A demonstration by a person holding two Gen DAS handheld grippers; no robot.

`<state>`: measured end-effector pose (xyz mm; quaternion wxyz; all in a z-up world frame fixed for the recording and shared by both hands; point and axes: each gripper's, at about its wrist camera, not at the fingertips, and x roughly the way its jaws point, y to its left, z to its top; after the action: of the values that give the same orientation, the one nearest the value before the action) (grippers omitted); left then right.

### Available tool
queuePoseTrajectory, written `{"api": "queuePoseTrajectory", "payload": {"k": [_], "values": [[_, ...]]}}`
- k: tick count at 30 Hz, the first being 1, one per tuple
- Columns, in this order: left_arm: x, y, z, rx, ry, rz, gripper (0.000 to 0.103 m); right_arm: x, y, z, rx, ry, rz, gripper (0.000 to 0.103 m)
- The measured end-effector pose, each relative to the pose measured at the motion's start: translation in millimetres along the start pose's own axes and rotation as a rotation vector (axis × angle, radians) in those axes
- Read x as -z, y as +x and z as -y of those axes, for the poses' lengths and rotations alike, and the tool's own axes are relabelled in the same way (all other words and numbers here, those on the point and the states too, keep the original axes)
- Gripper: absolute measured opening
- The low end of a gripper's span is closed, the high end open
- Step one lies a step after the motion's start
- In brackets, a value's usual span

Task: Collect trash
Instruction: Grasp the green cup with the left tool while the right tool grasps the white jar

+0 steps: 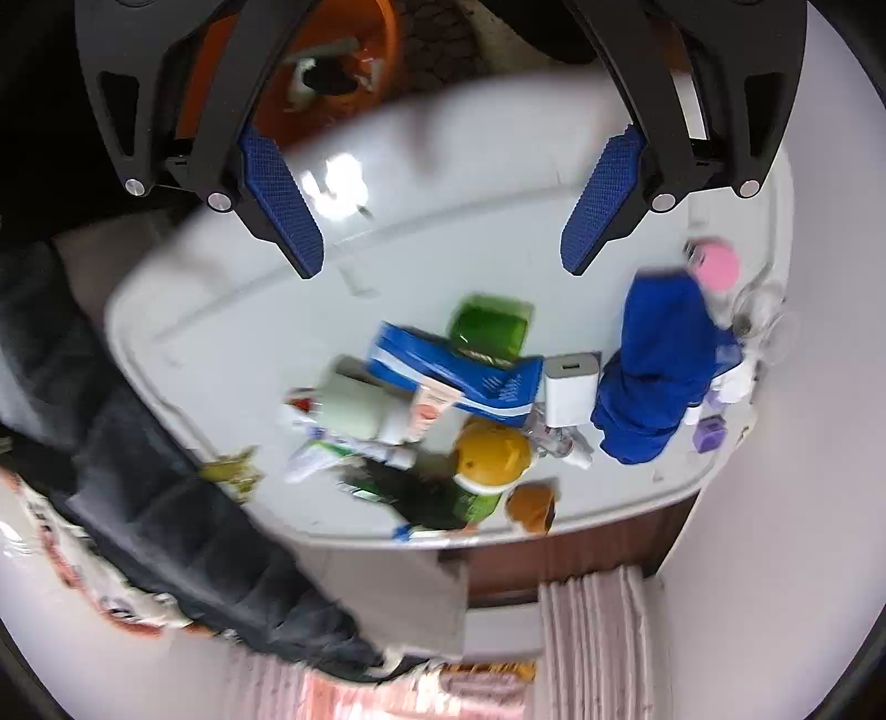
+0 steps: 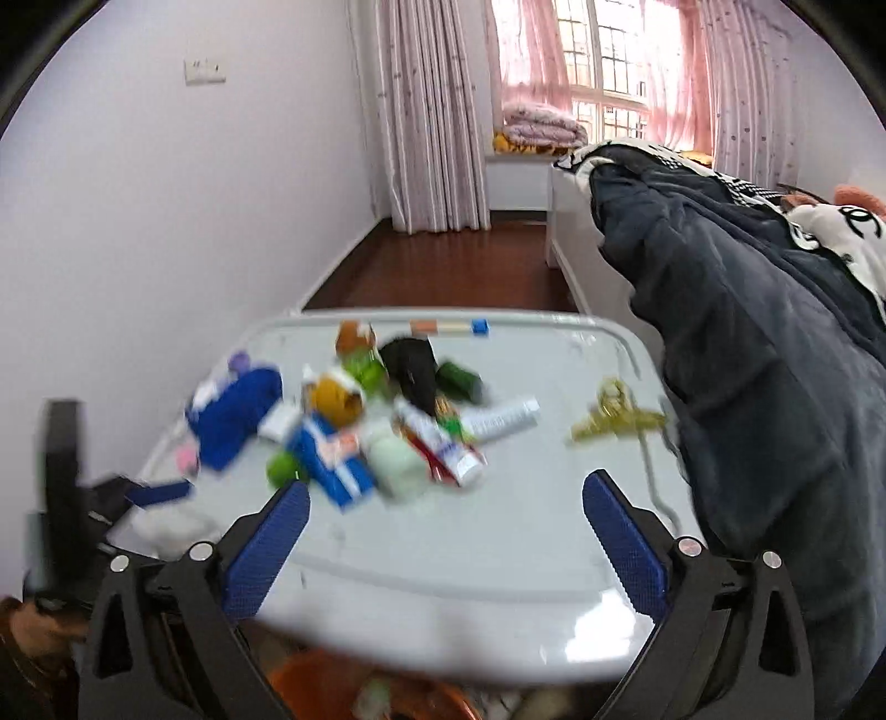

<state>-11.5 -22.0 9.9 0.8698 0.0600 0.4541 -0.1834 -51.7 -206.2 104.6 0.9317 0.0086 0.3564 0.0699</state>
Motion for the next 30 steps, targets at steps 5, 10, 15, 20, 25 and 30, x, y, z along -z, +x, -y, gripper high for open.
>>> {"api": "queuePoseTrajectory", "payload": {"k": [5, 10, 15, 20, 25, 30], "values": [[-22, 53, -6, -0.07, 0.035, -0.055, 0.085, 1, 36, 2, -0.027, 0.028, -0.032, 0.097], [-23, 75, -9, -0.107, 0.078, -0.027, 0.063, 21, 62, 14, -0.018, 0.057, -0.101, 0.097], [-17, 70, -21, -0.03, -0.029, -0.022, 0.047, 27, 80, 15, 0.024, 0.034, -0.124, 0.096], [-15, 39, -15, 0.023, -0.02, 0.027, 0.047, 19, 103, -5, -0.022, -0.07, -0.14, 0.084], [-17, 24, -14, 0.067, -0.022, 0.063, 0.047, 11, 138, -48, -0.069, -0.274, -0.161, 0.069], [-13, 21, -17, 0.082, -0.019, 0.059, 0.047, 15, 183, -69, -0.026, -0.395, -0.24, 0.065]]}}
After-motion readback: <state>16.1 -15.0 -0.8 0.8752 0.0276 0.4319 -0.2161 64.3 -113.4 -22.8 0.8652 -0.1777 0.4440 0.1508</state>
